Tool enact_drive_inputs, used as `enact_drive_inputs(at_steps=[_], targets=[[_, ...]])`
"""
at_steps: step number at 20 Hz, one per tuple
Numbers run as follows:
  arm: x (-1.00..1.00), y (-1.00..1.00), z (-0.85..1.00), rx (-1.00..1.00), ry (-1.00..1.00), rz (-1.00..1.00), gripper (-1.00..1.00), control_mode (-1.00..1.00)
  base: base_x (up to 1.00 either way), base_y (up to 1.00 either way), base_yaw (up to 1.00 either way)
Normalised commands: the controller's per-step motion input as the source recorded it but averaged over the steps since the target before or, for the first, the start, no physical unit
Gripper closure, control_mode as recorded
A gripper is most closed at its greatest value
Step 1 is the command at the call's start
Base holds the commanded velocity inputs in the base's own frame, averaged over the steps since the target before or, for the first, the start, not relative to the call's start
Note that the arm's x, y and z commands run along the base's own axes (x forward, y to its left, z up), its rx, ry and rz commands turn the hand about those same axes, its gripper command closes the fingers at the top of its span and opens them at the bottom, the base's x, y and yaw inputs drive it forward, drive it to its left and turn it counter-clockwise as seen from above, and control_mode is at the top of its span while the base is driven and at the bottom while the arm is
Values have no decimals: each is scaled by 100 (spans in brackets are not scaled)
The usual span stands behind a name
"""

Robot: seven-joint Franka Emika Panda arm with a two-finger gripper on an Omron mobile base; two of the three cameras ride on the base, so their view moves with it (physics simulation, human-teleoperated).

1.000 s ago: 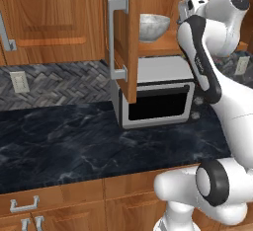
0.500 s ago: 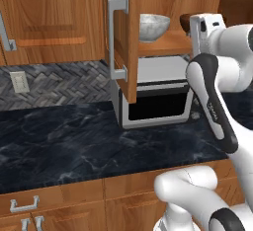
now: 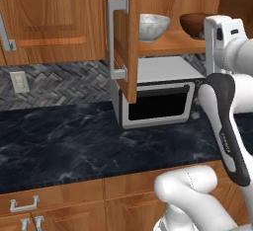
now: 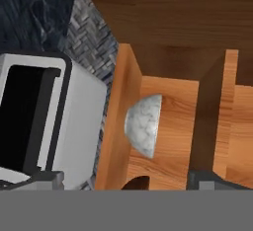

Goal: Open the cabinet. Pick the bowls from the counter and place them in the cabinet. Then close the cabinet.

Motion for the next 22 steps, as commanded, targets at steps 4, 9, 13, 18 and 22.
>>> enact_drive_inputs(at_steps=[4, 9, 13, 18, 22], targets=[[-57, 0, 4, -11, 3, -28, -100, -100, 0, 0, 0], [-46, -1, 0, -8, 3, -38, -100, -100, 0, 0, 0], [-63, -4, 0, -1, -6, -38, -100, -100, 0, 0, 0], [-69, -1, 0, 0, -19, -35, -100, -100, 0, 0, 0], [-81, 0, 0, 0, -23, -29, -100, -100, 0, 0, 0]])
